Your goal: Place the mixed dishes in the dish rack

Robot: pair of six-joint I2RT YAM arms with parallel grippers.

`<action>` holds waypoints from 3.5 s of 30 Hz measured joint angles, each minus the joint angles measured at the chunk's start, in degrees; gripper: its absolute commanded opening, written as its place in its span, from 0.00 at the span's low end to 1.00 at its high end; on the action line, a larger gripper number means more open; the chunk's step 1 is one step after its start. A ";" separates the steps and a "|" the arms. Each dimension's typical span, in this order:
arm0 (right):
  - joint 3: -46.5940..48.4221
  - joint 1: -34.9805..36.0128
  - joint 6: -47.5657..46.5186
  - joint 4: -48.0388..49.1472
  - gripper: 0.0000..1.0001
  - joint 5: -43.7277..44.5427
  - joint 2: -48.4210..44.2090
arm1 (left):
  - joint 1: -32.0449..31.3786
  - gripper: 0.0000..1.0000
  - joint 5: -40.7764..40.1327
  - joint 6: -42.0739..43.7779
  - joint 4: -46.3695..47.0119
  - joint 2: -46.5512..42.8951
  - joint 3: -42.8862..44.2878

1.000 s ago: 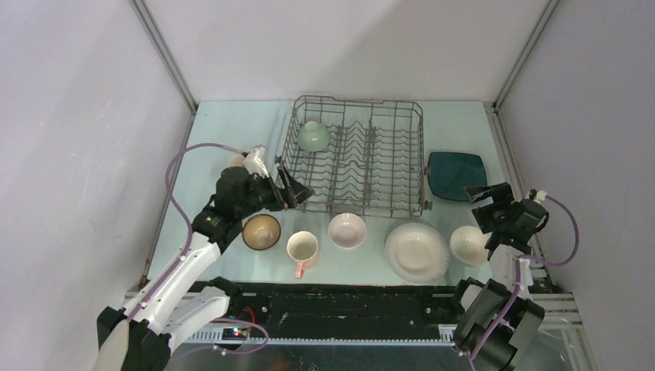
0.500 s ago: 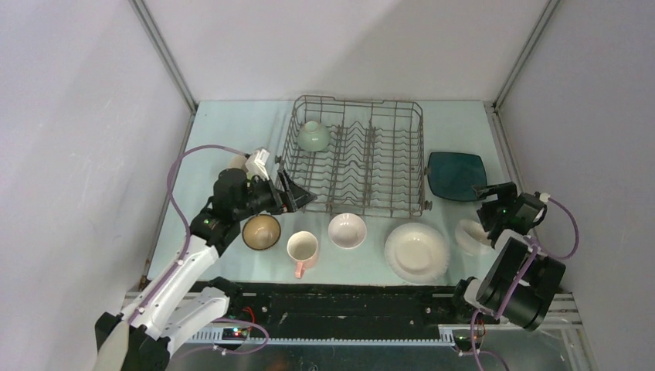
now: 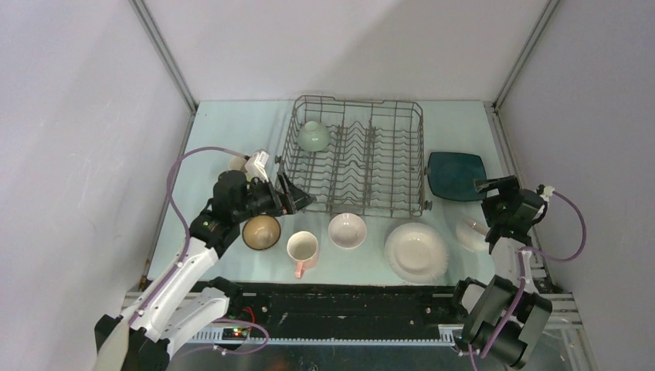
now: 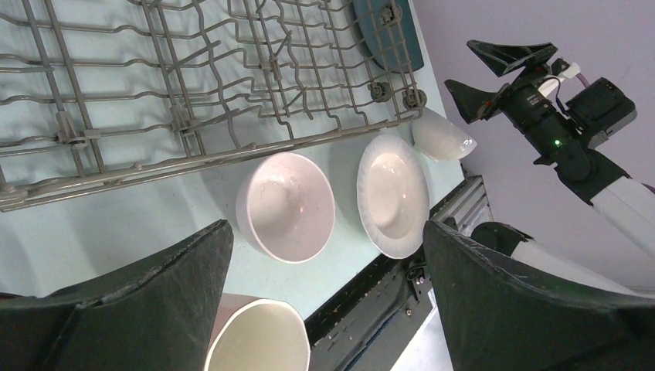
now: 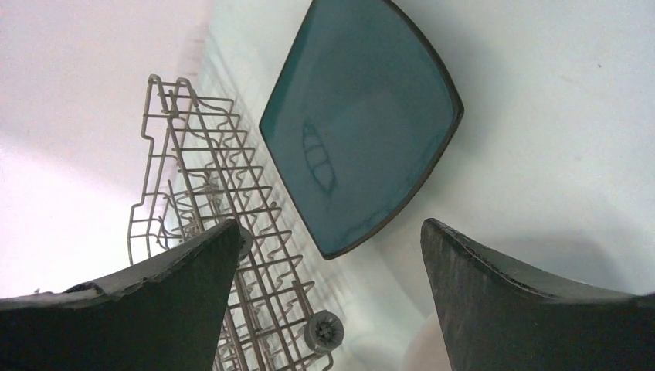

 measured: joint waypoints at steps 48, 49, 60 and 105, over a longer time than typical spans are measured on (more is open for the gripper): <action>13.70 2.19 0.09 -28.06 0.92 2.10 -13.33 | 0.00 1.00 -0.37 0.02 -0.90 0.50 0.00; 13.70 2.19 -0.37 -26.69 0.92 1.81 -11.69 | 0.00 1.00 -0.26 0.02 -0.94 0.50 0.00; 12.96 -0.15 -6.69 -15.69 0.93 -0.17 5.16 | 0.02 1.00 1.18 3.58 -8.63 -0.96 6.58; 15.58 3.89 3.65 16.17 0.00 -6.84 40.11 | 0.00 1.00 -3.48 14.25 -18.67 2.78 10.93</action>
